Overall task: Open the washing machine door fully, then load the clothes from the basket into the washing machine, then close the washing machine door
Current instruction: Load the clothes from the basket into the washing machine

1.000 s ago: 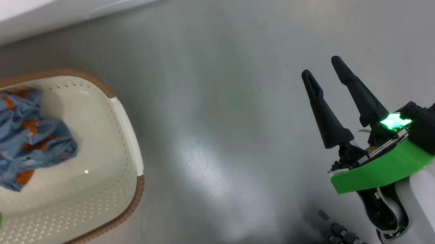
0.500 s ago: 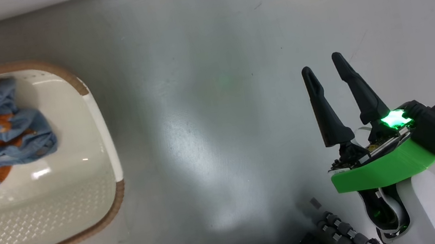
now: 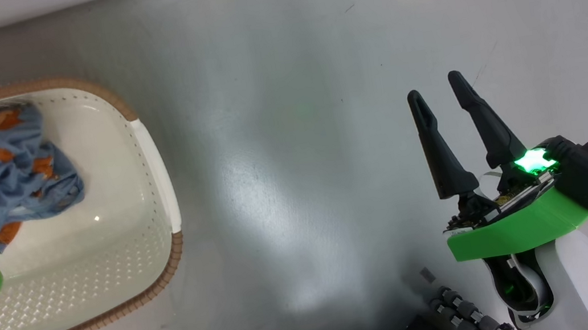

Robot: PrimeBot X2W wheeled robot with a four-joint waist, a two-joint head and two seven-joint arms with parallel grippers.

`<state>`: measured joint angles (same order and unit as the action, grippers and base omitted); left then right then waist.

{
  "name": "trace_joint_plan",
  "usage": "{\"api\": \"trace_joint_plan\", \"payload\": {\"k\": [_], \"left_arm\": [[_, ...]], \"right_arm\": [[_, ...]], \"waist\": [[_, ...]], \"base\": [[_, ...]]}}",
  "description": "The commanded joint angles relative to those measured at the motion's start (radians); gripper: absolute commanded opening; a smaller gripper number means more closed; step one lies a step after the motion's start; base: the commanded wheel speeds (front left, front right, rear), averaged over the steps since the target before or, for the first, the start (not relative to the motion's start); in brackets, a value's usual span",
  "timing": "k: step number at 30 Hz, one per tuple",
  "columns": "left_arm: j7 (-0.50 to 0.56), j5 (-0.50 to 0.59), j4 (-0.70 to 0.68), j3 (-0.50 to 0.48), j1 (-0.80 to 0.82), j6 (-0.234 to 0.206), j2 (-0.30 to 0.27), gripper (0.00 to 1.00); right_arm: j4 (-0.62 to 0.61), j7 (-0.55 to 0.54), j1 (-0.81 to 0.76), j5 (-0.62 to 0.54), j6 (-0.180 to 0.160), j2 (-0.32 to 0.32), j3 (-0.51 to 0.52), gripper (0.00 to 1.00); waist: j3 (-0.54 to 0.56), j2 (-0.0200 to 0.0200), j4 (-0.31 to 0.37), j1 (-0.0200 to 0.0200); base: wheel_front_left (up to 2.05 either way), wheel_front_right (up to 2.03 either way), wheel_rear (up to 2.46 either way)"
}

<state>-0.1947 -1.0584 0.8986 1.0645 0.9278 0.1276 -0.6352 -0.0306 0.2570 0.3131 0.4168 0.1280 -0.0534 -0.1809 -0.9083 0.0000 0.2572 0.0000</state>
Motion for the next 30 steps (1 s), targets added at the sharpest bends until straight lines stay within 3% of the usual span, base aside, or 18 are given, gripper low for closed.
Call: {"api": "trace_joint_plan", "payload": {"k": [1,9,11,13,14,30], "left_arm": [[0.013,-0.019,0.005,-0.007,0.001,0.003,-0.044,1.00],[0.029,-0.081,0.030,0.078,0.043,0.003,-0.051,1.00],[0.030,-0.093,0.036,0.093,0.051,0.003,-0.050,0.58],[0.032,-0.106,0.042,0.106,0.059,0.003,-0.050,0.28],[0.033,-0.114,0.044,0.112,0.061,0.003,-0.050,0.00],[-0.050,-0.165,0.017,0.173,0.058,0.003,-0.068,0.00]], "right_arm": [[-0.019,0.005,-0.014,-0.001,0.003,0.003,-0.022,1.00],[-0.023,0.005,-0.018,-0.007,0.003,0.003,-0.018,1.00],[-0.023,0.005,-0.018,-0.007,0.003,0.003,-0.019,1.00],[-0.022,0.005,-0.018,-0.007,0.003,0.003,-0.020,1.00],[-0.022,0.005,-0.017,-0.007,0.003,0.003,-0.021,1.00],[-0.005,0.005,-0.009,0.004,0.003,0.003,-0.021,1.00]], "waist": [[-0.003,0.0000,0.000,0.0000],[-0.009,0.0000,0.001,0.0000],[-0.010,0.0000,0.001,0.0000],[-0.010,0.0000,0.001,0.0000],[-0.009,0.0000,0.001,0.0000],[0.034,0.0000,-0.015,0.0000]], "base": [[0.00,0.00,0.00],[0.00,0.00,0.00],[0.00,0.00,0.00],[0.00,0.00,0.00],[0.00,0.00,0.00],[0.00,0.00,0.00]]}}
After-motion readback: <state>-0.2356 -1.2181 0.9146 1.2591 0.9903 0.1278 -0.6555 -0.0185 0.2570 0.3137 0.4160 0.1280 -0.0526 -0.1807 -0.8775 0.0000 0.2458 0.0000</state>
